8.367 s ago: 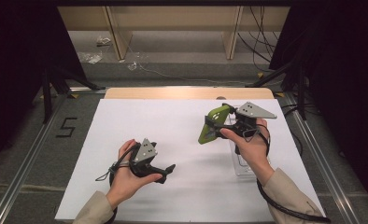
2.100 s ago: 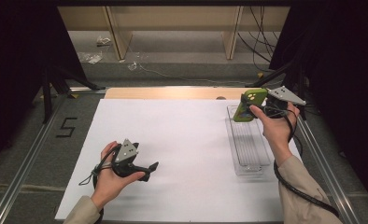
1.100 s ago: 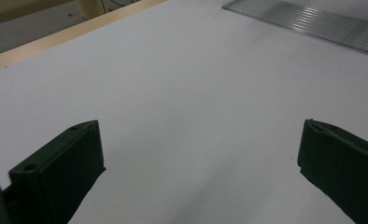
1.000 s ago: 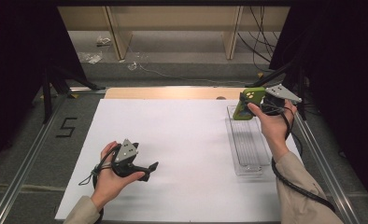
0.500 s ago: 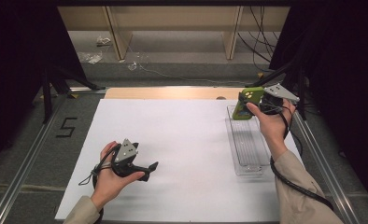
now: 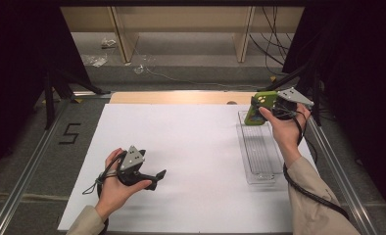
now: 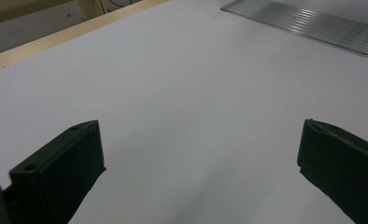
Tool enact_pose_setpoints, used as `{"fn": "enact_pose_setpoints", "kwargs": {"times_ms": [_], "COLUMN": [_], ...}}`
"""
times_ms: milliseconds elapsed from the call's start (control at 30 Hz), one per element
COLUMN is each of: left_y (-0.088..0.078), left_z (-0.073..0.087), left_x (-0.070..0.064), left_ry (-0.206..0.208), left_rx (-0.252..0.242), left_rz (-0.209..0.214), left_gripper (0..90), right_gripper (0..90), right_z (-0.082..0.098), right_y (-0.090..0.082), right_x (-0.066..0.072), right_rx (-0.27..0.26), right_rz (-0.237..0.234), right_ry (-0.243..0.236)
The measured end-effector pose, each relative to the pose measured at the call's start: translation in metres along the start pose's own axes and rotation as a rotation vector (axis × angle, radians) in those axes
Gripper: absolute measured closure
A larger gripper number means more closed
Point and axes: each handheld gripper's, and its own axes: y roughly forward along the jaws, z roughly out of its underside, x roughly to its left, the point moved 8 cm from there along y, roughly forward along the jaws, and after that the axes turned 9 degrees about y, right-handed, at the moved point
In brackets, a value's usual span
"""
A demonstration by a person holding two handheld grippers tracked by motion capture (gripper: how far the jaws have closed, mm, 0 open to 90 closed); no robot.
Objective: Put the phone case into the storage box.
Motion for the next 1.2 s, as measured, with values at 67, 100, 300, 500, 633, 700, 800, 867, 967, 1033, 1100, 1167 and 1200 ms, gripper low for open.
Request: {"fn": "enact_pose_setpoints", "kwargs": {"times_ms": [67, 100, 300, 500, 633, 700, 800, 867, 967, 1033, 1100, 1167, 1200], "left_y": [0.000, 0.000, 0.000, 0.000, 0.000, 0.000, 0.000, 0.000, 0.000, 0.000, 0.000, 0.000, -0.001], "left_z": [0.000, 0.000, 0.000, 0.000, 0.000, 0.000, 0.000, 0.000, 0.000, 0.000, 0.000, 0.000, 0.000], "left_x": [0.000, 0.000, 0.000, 0.000, 0.000, 0.000, 0.000, 0.000, 0.000, 0.000, 0.001, 0.001, 0.001], "left_ry": [-0.001, 0.000, 0.000, -0.003, -0.002, -0.002, -0.003, -0.003, -0.003, -0.003, -0.003, -0.003, -0.003], "left_rx": [0.000, 0.000, 0.001, -0.001, 0.000, 0.000, -0.001, -0.001, -0.001, -0.001, -0.002, -0.004, -0.004], "left_rz": [0.000, 0.000, 0.000, -0.002, -0.002, -0.002, -0.002, -0.002, -0.002, -0.002, -0.003, -0.004, -0.005], "left_gripper": [0.0, 0.0, 0.0, 0.0, 0.0, 0.0, 0.0, 0.0, 0.0, 0.0, 0.0, 0.0, 0.0], "right_gripper": [16.4, 16.4, 16.4, 16.3, 16.4, 16.3, 16.4, 16.4, 16.4, 16.4, 16.4, 16.4, 16.4], "right_z": [0.000, 0.000, 0.000, 0.001, 0.001, 0.001, 0.001, 0.001, 0.001, 0.001, 0.002, 0.003, 0.003], "right_y": [0.001, 0.001, 0.002, 0.003, 0.005, 0.005, 0.007, 0.007, 0.008, 0.008, 0.009, 0.010, 0.010], "right_x": [-0.001, -0.001, -0.004, -0.004, -0.005, -0.005, -0.005, -0.004, -0.003, -0.003, -0.003, -0.003, -0.003], "right_rx": [0.002, 0.002, 0.002, 0.006, 0.006, 0.006, 0.007, 0.007, 0.008, 0.009, 0.011, 0.014, 0.015], "right_rz": [0.001, 0.003, 0.011, 0.015, 0.017, 0.018, 0.018, 0.017, 0.018, 0.017, 0.016, 0.017, 0.017], "right_ry": [-0.006, -0.006, -0.003, -0.002, -0.002, -0.001, -0.001, -0.004, -0.003, -0.003, -0.007, -0.005, -0.006]}}
